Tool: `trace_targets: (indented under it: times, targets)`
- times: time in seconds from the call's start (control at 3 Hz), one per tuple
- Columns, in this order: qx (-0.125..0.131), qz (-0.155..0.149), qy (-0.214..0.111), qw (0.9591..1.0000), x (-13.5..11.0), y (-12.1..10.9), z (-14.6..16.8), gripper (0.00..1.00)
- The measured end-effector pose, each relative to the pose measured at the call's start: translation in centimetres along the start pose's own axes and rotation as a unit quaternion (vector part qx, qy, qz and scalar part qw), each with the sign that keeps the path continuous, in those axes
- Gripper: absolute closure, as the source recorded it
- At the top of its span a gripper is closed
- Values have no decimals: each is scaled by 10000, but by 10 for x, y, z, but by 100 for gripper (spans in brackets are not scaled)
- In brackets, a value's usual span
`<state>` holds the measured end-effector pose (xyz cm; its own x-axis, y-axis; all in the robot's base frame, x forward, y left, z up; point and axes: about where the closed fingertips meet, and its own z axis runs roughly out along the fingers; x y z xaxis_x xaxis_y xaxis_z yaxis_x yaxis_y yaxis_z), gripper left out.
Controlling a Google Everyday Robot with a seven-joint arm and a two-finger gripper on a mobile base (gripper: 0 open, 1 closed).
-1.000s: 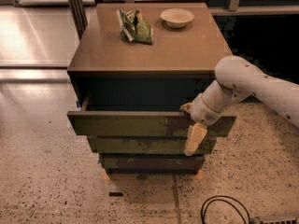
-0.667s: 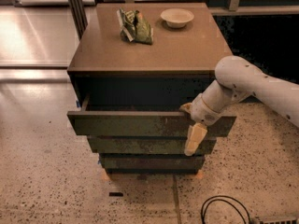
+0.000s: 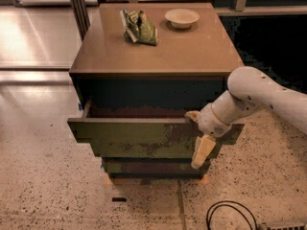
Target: Open top drawer
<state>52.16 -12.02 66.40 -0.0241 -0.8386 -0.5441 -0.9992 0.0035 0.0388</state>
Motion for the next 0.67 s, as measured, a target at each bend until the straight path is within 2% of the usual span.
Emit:
trace_targets:
  times: [0.33, 0.67]
  targets:
    - [-47, -208, -207, 9996, -12, 13, -3, 0]
    - [-82, -181, -146, 9997, -11, 25, -2, 0]
